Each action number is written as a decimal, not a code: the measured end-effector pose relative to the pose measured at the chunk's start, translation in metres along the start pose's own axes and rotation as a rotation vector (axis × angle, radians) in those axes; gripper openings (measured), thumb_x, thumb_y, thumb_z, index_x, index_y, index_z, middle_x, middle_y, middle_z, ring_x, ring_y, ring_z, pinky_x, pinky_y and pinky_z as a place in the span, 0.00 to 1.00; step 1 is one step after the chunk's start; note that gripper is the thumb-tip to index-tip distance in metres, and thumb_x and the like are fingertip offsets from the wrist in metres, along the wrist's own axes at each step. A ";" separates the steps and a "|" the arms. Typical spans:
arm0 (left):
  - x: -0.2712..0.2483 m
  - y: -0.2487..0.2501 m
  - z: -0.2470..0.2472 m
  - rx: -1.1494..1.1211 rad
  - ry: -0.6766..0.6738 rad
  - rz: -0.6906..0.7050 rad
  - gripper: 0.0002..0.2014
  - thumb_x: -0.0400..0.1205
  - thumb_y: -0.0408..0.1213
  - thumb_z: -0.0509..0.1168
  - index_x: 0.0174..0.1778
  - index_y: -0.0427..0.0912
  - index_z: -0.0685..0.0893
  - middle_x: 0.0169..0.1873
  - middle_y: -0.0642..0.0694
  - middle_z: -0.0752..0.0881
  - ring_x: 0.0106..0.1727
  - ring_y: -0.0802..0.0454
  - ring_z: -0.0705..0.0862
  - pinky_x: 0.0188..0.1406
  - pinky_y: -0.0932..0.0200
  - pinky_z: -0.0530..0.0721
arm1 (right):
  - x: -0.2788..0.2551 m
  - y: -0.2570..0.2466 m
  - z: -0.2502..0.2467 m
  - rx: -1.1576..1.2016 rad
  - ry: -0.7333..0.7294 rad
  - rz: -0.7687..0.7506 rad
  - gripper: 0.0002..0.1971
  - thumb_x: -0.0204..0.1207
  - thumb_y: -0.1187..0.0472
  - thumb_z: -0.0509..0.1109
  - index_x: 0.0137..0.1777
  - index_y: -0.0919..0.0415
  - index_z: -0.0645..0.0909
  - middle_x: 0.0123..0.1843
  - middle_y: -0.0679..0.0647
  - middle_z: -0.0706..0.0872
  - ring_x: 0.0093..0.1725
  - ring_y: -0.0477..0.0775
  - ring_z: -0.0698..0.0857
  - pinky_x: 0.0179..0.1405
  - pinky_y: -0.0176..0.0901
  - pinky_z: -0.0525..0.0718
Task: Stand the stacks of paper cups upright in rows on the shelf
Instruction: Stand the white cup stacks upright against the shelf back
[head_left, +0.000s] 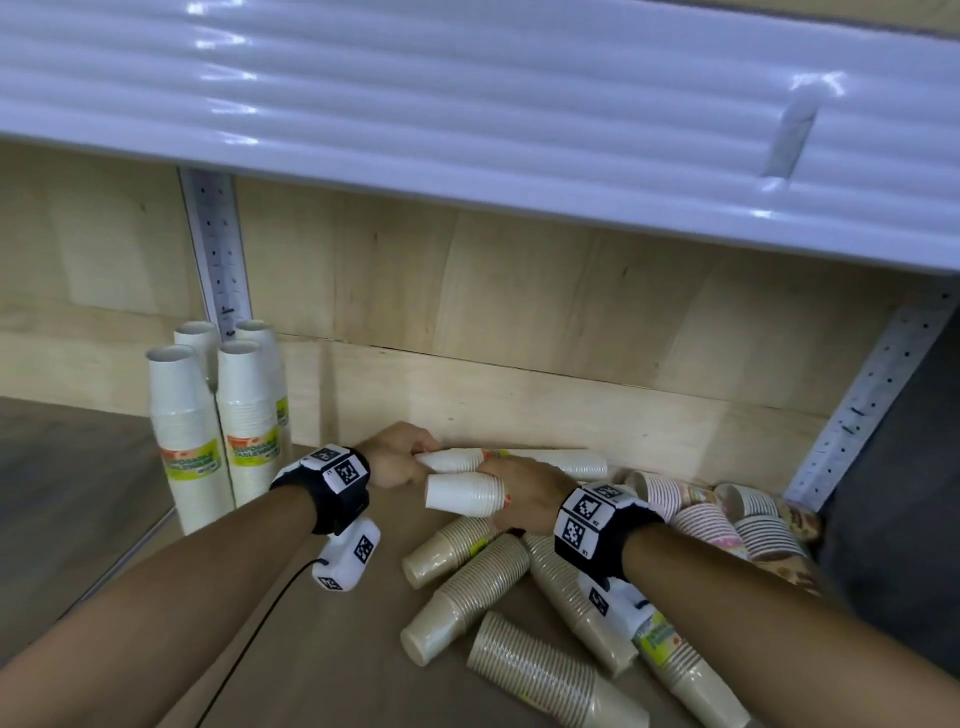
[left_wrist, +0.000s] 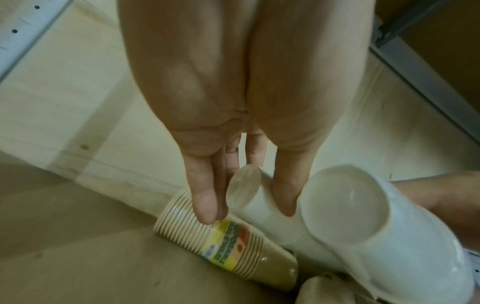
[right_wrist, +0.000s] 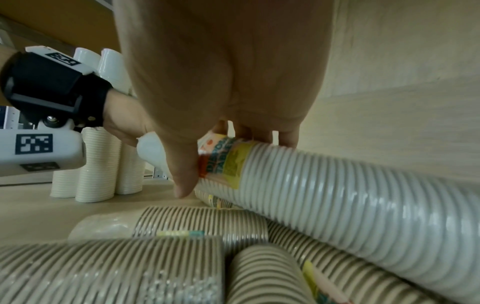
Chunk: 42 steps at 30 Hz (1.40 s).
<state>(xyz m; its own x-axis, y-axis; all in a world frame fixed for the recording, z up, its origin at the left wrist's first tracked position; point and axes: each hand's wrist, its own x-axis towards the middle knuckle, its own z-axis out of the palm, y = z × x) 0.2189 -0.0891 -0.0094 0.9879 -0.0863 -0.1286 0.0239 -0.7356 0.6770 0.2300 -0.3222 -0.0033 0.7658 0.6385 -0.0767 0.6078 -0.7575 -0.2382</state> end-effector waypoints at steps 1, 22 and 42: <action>-0.003 0.005 -0.003 -0.006 0.009 0.009 0.21 0.75 0.31 0.74 0.65 0.42 0.84 0.58 0.45 0.87 0.61 0.47 0.85 0.63 0.52 0.84 | -0.003 0.000 -0.003 0.008 0.006 -0.002 0.34 0.69 0.56 0.79 0.76 0.51 0.72 0.70 0.50 0.79 0.67 0.53 0.79 0.64 0.46 0.78; -0.058 0.165 -0.099 -0.060 0.537 0.294 0.18 0.78 0.30 0.72 0.65 0.39 0.85 0.59 0.42 0.83 0.60 0.41 0.85 0.60 0.41 0.86 | -0.044 -0.008 -0.109 0.076 0.517 0.055 0.27 0.76 0.48 0.71 0.68 0.58 0.67 0.62 0.57 0.83 0.54 0.63 0.85 0.51 0.56 0.85; -0.121 0.104 -0.126 0.277 0.471 0.004 0.21 0.79 0.27 0.69 0.70 0.37 0.83 0.69 0.42 0.80 0.70 0.47 0.77 0.64 0.60 0.76 | 0.027 -0.130 -0.061 0.628 0.403 -0.010 0.30 0.65 0.53 0.79 0.62 0.59 0.68 0.54 0.56 0.84 0.51 0.60 0.86 0.50 0.59 0.87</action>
<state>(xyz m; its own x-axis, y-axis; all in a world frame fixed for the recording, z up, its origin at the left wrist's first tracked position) 0.1207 -0.0705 0.1681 0.9512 0.1739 0.2548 0.0417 -0.8909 0.4523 0.1849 -0.2145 0.0851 0.8522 0.4537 0.2607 0.4729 -0.4547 -0.7547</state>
